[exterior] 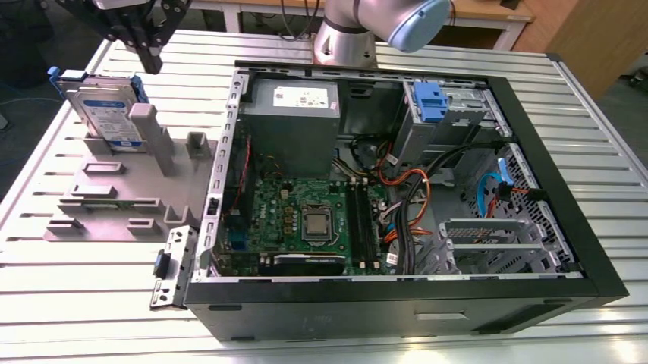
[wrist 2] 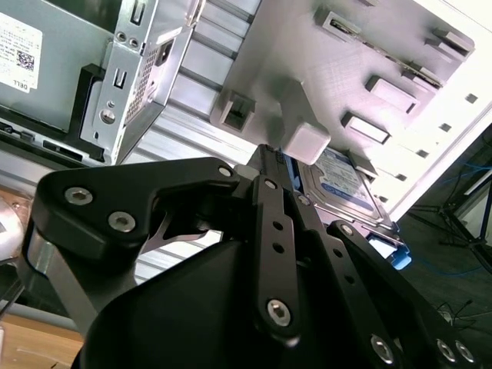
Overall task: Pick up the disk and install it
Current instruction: 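Reach for the disk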
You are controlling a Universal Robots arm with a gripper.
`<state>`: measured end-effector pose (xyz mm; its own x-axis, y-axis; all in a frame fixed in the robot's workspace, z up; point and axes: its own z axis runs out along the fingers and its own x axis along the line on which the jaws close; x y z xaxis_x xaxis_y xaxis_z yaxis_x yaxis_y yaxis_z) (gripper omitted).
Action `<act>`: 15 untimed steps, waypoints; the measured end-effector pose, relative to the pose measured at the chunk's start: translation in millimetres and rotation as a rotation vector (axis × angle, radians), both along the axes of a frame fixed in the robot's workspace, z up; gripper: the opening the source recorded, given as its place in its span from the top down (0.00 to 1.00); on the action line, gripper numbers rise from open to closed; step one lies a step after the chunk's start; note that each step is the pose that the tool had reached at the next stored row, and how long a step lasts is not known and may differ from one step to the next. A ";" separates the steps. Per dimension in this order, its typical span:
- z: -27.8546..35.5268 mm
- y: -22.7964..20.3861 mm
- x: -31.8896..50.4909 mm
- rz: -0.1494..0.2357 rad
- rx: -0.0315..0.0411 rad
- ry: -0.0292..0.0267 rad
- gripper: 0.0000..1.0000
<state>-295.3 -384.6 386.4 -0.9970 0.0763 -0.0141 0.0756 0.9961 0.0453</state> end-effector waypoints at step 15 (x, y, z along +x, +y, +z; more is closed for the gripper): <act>-0.3 0.4 -6.4 0.000 0.0000 0.0000 0.89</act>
<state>-301.7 -384.2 386.1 -0.9970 0.0765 -0.0141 0.0758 0.9961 0.0453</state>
